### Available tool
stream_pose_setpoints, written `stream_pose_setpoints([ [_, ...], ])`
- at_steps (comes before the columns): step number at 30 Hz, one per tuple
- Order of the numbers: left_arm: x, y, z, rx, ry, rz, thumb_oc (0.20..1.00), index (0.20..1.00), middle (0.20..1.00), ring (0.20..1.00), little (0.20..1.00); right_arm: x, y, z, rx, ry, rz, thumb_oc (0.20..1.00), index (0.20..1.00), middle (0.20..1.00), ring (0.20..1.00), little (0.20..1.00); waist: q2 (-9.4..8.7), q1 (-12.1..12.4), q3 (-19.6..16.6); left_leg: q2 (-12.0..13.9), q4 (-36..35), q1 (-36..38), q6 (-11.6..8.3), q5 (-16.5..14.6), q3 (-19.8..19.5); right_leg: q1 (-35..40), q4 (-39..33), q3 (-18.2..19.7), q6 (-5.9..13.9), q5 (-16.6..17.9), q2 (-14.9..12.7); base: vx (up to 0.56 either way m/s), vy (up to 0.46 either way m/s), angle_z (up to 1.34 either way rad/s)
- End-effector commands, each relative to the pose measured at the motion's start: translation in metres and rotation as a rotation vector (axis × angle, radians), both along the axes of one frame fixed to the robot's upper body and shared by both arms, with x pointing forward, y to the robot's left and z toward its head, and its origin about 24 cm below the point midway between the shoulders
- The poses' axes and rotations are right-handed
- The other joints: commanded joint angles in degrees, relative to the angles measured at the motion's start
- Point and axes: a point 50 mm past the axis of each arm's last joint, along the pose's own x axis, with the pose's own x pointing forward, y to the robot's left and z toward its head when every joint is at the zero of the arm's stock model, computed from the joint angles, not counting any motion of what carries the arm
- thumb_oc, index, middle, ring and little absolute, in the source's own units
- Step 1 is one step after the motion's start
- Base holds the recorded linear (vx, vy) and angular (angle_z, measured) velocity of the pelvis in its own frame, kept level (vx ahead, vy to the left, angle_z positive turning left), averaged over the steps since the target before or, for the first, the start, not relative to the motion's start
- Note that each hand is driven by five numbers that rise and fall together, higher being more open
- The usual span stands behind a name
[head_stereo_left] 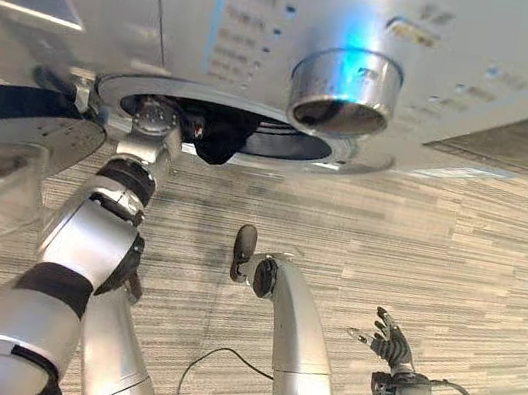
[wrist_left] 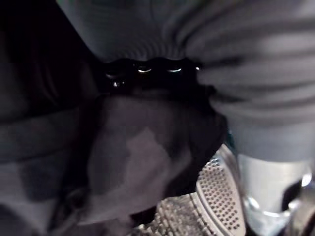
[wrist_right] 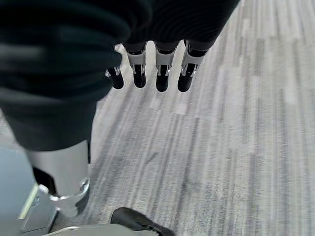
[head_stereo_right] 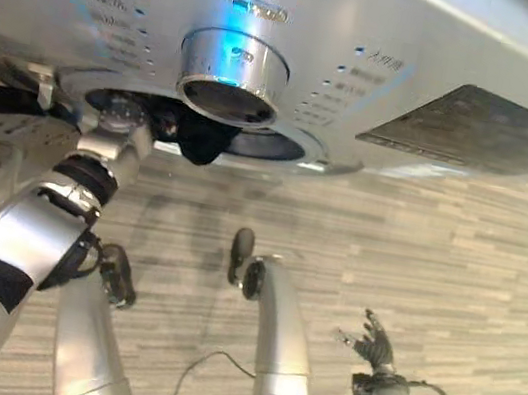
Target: Grab the laundry basket,head to the washer,open it,put in the laundry and shut it.
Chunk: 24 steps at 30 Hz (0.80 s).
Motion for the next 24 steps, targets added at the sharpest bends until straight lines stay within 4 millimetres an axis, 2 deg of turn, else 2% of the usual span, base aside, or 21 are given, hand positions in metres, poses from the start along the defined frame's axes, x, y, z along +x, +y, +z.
stream_pose_setpoints([
  [1,-0.009,0.005,0.014,-0.196,-0.169,0.045,1.000,1.000,1.000,1.000,1.000,0.018,-0.010,0.025,-0.034,-0.132,-0.026,1.000,1.000,1.000,1.000,1.000,0.66,-0.6,6.9,-2.8,-2.6,8.1,3.53,-0.4,2.2,1.5,-5.4,0.0,4.02,2.2,0.5,-0.08,-0.046,0.18],
  [2,-0.011,-0.005,0.022,-0.199,-0.212,0.033,1.000,1.000,1.000,1.000,1.000,0.018,-0.009,0.025,-0.034,-0.140,-0.027,1.000,1.000,1.000,1.000,1.000,0.72,-0.5,7.1,-3.3,-3.7,8.7,3.43,0.1,2.1,2.5,-6.1,0.1,4.04,2.4,0.3,-0.09,-0.074,0.29],
  [3,-0.011,-0.009,0.020,-0.190,-0.205,0.031,1.000,1.000,1.000,1.000,1.000,0.019,-0.007,0.025,-0.045,-0.145,-0.023,1.000,1.000,1.000,1.000,1.000,0.73,-0.5,7.2,-3.6,-4.8,9.3,3.21,0.6,2.1,3.3,-6.9,0.2,4.01,2.5,0.1,-0.09,-0.065,0.40],
  [4,-0.010,-0.004,0.021,-0.191,-0.207,0.054,1.000,1.000,1.000,1.000,1.000,0.022,-0.004,0.027,-0.055,-0.155,-0.007,1.000,1.000,1.000,1.000,1.000,0.67,-0.6,7.4,-3.7,-6.0,10.3,3.01,1.0,2.4,4.4,-7.9,0.3,3.91,2.7,-0.1,-0.08,-0.050,0.42],
  [7,-0.023,-0.002,0.034,-0.416,-0.353,0.045,1.000,1.000,1.000,1.000,1.000,0.021,0.004,0.024,-0.047,-0.158,-0.010,1.000,1.000,1.000,1.000,1.000,0.86,-0.3,7.4,-4.0,-8.6,12.8,2.43,2.1,2.8,6.7,-9.7,0.5,3.85,3.2,-0.3,-0.05,-0.033,0.25],
  [8,-0.028,-0.005,0.023,-0.507,-0.364,0.033,1.000,1.000,1.000,1.000,1.000,0.021,0.007,0.024,-0.046,-0.167,-0.007,1.000,1.000,1.000,1.000,1.000,0.66,-0.2,7.5,-3.8,-9.1,13.5,2.22,2.2,3.1,7.3,-10.2,0.5,3.79,3.2,-0.3,-0.03,-0.018,0.05],
  [9,-0.030,0.002,0.000,-0.524,-0.309,0.080,1.000,1.000,1.000,1.000,1.000,0.020,0.008,0.025,-0.050,-0.176,-0.003,1.000,1.000,1.000,1.000,1.000,0.49,-0.1,7.4,-3.6,-9.7,14.5,2.06,2.5,3.1,8.0,-10.8,0.7,3.74,3.4,-0.1,0.00,0.000,0.00],
  [10,-0.033,0.007,-0.013,-0.515,-0.283,0.112,1.000,1.000,1.000,1.000,1.000,0.018,0.008,0.025,-0.060,-0.174,0.004,1.000,1.000,1.000,1.000,1.000,0.34,0.1,7.6,-3.5,-10.0,15.2,2.01,2.7,3.4,8.6,-11.0,0.9,3.70,3.4,-0.1,-0.03,0.009,-0.07],
  [11,-0.035,0.011,-0.017,-0.480,-0.281,0.149,1.000,1.000,1.000,1.000,1.000,0.015,0.008,0.022,-0.069,-0.162,0.005,1.000,1.000,1.000,1.000,1.000,0.28,0.3,7.6,-3.5,-10.6,15.7,1.93,2.9,3.5,9.2,-11.3,1.1,3.65,3.5,-0.2,-0.03,-0.009,-0.09],
  [12,-0.036,0.007,-0.016,-0.408,-0.287,0.147,1.000,1.000,1.000,1.000,1.000,0.009,0.005,0.019,-0.073,-0.146,-0.008,1.000,1.000,1.000,1.000,1.000,0.14,0.1,7.4,-3.5,-12.0,17.0,1.84,3.4,3.4,10.6,-12.1,1.1,3.69,3.6,-0.2,-0.03,-0.013,-0.08],
  [14,-0.036,0.007,-0.016,-0.406,-0.287,0.147,1.000,1.000,1.000,1.000,1.000,0.009,0.005,0.018,-0.072,-0.146,-0.008,1.000,1.000,1.000,1.000,1.000,0.07,0.1,7.5,-3.5,-12.1,17.2,1.84,3.5,3.5,10.8,-12.2,1.2,3.69,3.7,-0.2,0.00,0.000,0.00],
  [15,-0.033,0.004,-0.017,-0.333,-0.262,0.159,1.000,1.000,1.000,1.000,1.000,0.005,0.003,0.013,-0.085,-0.120,-0.017,1.000,1.000,1.000,1.000,1.000,0.23,0.2,7.4,-3.8,-12.6,17.6,1.68,4.1,3.6,11.6,-12.6,1.2,3.64,3.7,-0.4,-0.04,-0.060,0.05],
  [18,-0.034,-0.003,-0.037,-0.333,-0.188,0.157,1.000,1.000,1.000,1.000,1.000,0.001,0.003,0.004,-0.113,-0.075,-0.044,1.000,1.000,1.000,1.000,1.000,0.79,0.7,7.8,-4.7,-15.8,20.7,2.06,4.9,3.7,14.8,-14.6,0.8,3.84,4.3,-1.1,-0.04,-0.043,0.18],
  [20,-0.040,-0.004,-0.057,-0.288,-0.143,0.152,1.000,1.000,1.000,1.000,1.000,0.000,0.001,0.001,-0.116,-0.055,-0.056,1.000,1.000,1.000,1.000,1.000,1.12,1.2,8.0,-5.1,-17.5,22.4,2.13,5.6,3.8,16.3,-15.6,0.9,3.84,4.6,-1.3,-0.03,0.006,0.14],
  [22,-0.050,-0.005,-0.088,-0.276,-0.060,0.145,1.000,1.000,1.000,1.000,1.000,-0.006,-0.002,-0.002,-0.119,-0.035,-0.072,1.000,1.000,1.000,1.000,1.000,1.44,1.9,8.2,-5.4,-19.0,24.4,2.09,6.4,3.9,18.1,-16.2,0.9,3.83,4.6,-1.8,-0.01,-0.009,0.09],
  [23,-0.051,-0.005,-0.089,-0.276,-0.059,0.145,1.000,1.000,1.000,1.000,1.000,-0.006,-0.002,-0.003,-0.120,-0.034,-0.072,1.000,1.000,1.000,1.000,1.000,1.42,1.9,8.2,-5.5,-19.0,24.5,2.09,6.5,3.9,18.2,-16.2,0.9,3.83,4.6,-1.8,-0.01,-0.022,0.05],
  [24,-0.060,-0.004,-0.112,-0.275,0.007,0.148,1.000,1.000,1.000,1.000,1.000,-0.008,-0.004,-0.004,-0.127,-0.025,-0.079,1.000,1.000,1.000,1.000,1.000,1.76,2.5,8.4,-6.0,-20.5,26.5,2.24,7.1,4.0,20.0,-16.7,0.8,3.84,4.6,-2.1,0.00,0.000,0.00],
])
